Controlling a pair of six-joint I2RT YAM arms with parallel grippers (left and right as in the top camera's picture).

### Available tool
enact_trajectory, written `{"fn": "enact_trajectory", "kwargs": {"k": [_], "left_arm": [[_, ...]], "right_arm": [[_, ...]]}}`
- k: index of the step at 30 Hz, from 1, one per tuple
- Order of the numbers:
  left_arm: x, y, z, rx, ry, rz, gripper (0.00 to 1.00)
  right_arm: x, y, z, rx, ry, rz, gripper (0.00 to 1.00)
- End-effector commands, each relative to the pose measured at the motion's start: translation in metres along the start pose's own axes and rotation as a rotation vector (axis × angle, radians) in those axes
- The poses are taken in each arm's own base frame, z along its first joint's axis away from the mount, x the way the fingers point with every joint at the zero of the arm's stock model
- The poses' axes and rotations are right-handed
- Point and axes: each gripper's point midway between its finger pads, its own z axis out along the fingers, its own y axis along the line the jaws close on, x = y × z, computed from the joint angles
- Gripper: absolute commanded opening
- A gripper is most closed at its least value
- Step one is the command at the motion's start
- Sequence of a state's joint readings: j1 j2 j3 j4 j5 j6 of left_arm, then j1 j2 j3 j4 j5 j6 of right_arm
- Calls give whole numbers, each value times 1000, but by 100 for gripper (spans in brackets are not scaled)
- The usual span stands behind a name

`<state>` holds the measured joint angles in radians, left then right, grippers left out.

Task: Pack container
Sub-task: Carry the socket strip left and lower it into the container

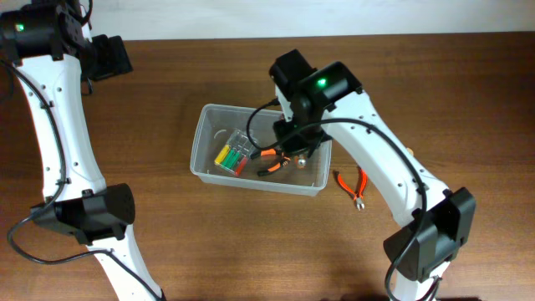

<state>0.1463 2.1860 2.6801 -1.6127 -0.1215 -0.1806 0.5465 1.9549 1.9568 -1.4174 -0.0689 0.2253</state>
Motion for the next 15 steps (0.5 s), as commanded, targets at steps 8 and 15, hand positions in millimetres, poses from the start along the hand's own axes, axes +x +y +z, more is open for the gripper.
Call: {"fn": "enact_trajectory", "kwargs": {"k": [8, 15], "left_arm": [[-4, 4, -8, -4, -25, -16, 99], [-4, 4, -8, -4, -26, -16, 99]], "right_arm": [[6, -1, 31, 24, -10, 39, 4], [21, -5, 73, 29, 33, -211, 4]]}}
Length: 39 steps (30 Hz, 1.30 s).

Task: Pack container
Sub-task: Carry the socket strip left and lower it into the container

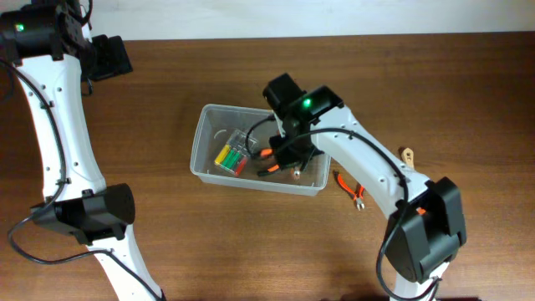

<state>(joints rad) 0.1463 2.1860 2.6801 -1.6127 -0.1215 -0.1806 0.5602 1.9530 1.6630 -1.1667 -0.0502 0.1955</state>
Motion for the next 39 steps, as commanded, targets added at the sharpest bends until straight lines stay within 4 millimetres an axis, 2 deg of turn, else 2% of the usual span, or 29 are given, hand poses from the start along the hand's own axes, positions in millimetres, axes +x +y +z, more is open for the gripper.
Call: {"fn": "enact_trajectory", "kwargs": {"k": [1, 6, 11, 20, 32, 39], "left_arm": [[-4, 4, -8, -4, -26, -16, 99], [-4, 4, -8, -4, -26, -16, 99], [-4, 4, -8, -4, -26, -16, 99], [-4, 4, -8, -4, -26, -16, 99], [-4, 4, -8, -4, -26, -16, 99], [-4, 4, -8, -4, -26, -16, 99]], "right_arm": [[12, 0, 7, 9, 7, -264, 4], [18, -15, 26, 70, 27, -420, 4], [11, -13, 33, 69, -9, -479, 4], [-3, -10, 33, 74, -68, -537, 8], [-3, -8, 45, 65, -46, -697, 11], [-8, -7, 45, 69, -61, -778, 11]]}}
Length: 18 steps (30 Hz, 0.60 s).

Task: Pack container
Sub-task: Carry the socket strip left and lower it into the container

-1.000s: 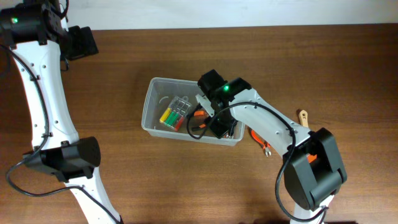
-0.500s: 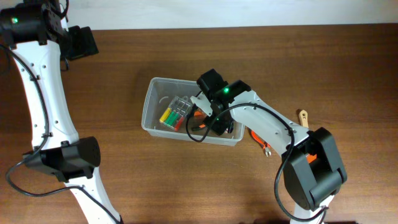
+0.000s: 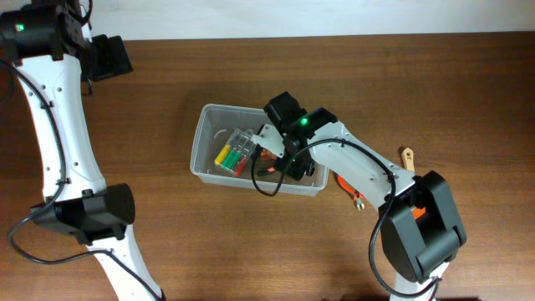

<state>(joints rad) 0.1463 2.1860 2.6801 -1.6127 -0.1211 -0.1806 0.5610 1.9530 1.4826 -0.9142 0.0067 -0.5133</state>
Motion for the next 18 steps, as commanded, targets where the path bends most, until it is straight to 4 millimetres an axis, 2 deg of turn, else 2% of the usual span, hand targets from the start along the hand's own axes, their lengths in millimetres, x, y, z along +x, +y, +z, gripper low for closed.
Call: {"fn": "enact_trajectory", "kwargs": {"k": [1, 3, 5, 9, 15, 17, 18], "left_arm": [[-4, 4, -8, -5, -26, -16, 99], [-4, 4, -8, -5, -26, -16, 99], [-4, 4, -8, -5, -26, -16, 99], [-4, 4, -8, -5, -25, -16, 99], [-4, 4, -8, -5, -26, -16, 99], [-4, 4, -8, -5, -25, -16, 99], [-4, 4, -8, -5, -26, -16, 99]], "right_arm": [[-3, 3, 2, -1, -6, -68, 11], [-5, 1, 2, 5, -15, -67, 11], [-8, 0, 2, 10, -25, -66, 28], [-9, 0, 2, 13, -28, -67, 42], [-11, -1, -2, 16, -37, -6, 43], [-17, -5, -12, 26, -59, 50, 43], [-23, -8, -23, 36, -83, 91, 43]]}}
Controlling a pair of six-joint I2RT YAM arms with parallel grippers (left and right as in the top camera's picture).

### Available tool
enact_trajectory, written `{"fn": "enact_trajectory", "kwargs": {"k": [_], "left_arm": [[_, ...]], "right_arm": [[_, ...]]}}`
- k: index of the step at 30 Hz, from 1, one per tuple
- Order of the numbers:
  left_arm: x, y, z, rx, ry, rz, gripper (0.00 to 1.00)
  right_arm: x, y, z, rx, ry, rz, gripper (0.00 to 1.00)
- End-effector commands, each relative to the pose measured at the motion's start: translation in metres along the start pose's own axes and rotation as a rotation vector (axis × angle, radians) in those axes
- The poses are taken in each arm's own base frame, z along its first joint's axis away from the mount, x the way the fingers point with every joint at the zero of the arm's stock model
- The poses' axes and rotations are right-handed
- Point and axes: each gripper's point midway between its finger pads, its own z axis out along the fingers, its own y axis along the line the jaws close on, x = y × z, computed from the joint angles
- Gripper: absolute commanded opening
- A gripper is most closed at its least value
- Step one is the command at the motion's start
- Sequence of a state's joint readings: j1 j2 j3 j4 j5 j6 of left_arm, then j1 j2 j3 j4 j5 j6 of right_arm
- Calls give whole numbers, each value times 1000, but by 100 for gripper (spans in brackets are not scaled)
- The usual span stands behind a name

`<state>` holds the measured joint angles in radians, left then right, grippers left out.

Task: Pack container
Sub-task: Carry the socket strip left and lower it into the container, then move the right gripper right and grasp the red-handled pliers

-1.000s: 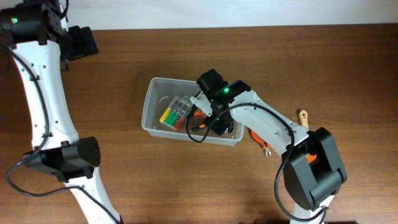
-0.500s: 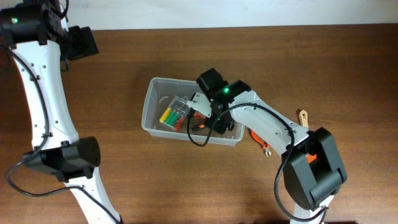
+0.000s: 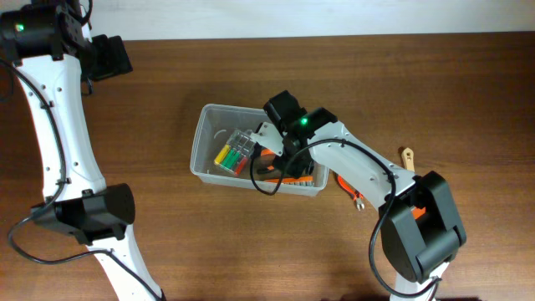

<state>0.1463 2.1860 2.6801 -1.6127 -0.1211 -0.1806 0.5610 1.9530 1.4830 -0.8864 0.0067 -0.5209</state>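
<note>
A clear plastic container (image 3: 201,142) sits mid-table. Inside it lies a clear case of yellow, green and red pieces (image 3: 233,152). My right gripper (image 3: 280,163) reaches down into the container's right half, its fingers hidden under the wrist. Orange-and-black pliers (image 3: 269,155) lie in the container right at the gripper, and orange shows along the front wall too. Whether the fingers still hold the pliers cannot be told. My left gripper (image 3: 107,57) hangs far off at the back left, over bare table.
Small red-handled pliers (image 3: 351,186) lie on the table just right of the container, beside my right arm. A small wooden peg (image 3: 407,156) lies further right. The left arm's base (image 3: 88,213) stands at the front left.
More orange of the pliers now shows along the container's front wall below the right gripper. The gripper itself has barely moved. The left arm is unchanged.
First my right gripper held the orange-and-black pliers above the container's right half. It then stood lower and further left over the container, later down inside it next to the clear case. Now the pliers rest in the container at the gripper.
</note>
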Motion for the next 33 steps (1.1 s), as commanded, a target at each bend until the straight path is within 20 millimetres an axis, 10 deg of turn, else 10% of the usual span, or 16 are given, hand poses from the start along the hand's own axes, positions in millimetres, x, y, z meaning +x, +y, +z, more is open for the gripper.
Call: {"fn": "enact_trajectory", "kwargs": {"k": [1, 7, 14, 24, 33], "left_arm": [[-4, 4, -8, -5, -26, -16, 99], [-4, 4, -8, -5, -26, -16, 99], [-4, 4, -8, -5, -25, -16, 99], [-4, 4, -8, -5, -26, -16, 99], [-4, 4, -8, -5, -26, -16, 99]], "right_arm": [[-23, -9, -36, 33, -79, 138, 43], [-13, -44, -109, 143, -43, 460, 40], [65, -88, -147, 170, 90, 918, 42], [145, -114, -128, 89, 211, 1107, 44], [170, -83, -52, 25, 320, 1107, 45]]}}
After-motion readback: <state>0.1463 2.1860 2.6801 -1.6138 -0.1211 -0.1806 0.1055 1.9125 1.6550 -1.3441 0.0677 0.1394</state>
